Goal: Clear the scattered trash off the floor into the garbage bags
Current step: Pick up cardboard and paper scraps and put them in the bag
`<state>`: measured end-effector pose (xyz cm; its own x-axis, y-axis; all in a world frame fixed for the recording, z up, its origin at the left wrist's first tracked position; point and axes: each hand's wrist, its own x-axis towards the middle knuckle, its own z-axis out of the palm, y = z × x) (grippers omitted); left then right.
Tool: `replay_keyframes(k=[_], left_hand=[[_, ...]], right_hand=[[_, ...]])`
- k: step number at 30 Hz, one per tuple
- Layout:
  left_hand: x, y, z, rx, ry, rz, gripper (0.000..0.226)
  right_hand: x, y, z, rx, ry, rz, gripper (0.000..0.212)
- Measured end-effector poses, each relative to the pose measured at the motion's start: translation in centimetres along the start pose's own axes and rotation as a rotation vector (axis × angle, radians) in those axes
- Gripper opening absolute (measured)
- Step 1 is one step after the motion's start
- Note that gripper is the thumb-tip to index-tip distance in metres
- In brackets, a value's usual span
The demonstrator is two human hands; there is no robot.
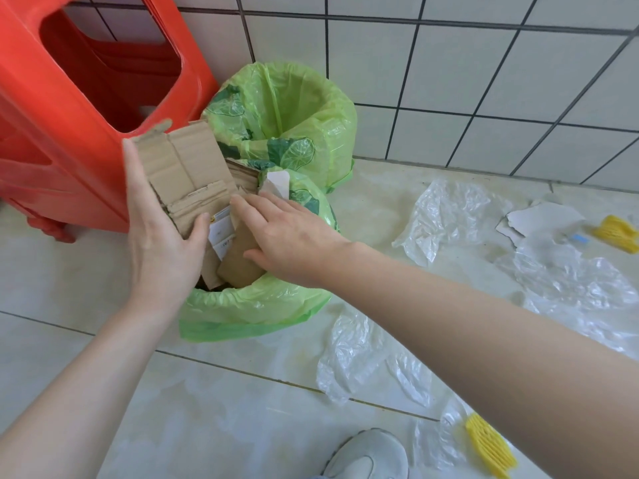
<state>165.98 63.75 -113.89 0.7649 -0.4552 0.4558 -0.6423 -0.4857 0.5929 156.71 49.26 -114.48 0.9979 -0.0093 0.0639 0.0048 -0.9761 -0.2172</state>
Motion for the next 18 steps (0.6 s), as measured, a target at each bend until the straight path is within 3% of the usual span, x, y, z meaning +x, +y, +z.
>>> replay_keyframes(k=[6,10,13,18], left_hand=[[-1.1,-0.4,1.8,0.208,-0.101,-0.040,0.078],[-1.1,-0.9,1.5,0.302,-0.252,-0.056,0.074],[-0.7,-1.1,1.1,0.307,-0.295,-0.119,0.078],[-1.6,2.2,0.6,0.336,-0.162,-0.104,0.082]], right_hand=[[0.8,0.0,0.6,0.005,-0.129,0.031,0.071],[0.7,-0.1,0.3,-0.017,-0.230,0.009,0.066],[0.4,0.4,-0.6,-0.068,-0.147,0.037,0.068],[-3.0,1.8,-2.5,0.031,-0.006,0.069,0.071]])
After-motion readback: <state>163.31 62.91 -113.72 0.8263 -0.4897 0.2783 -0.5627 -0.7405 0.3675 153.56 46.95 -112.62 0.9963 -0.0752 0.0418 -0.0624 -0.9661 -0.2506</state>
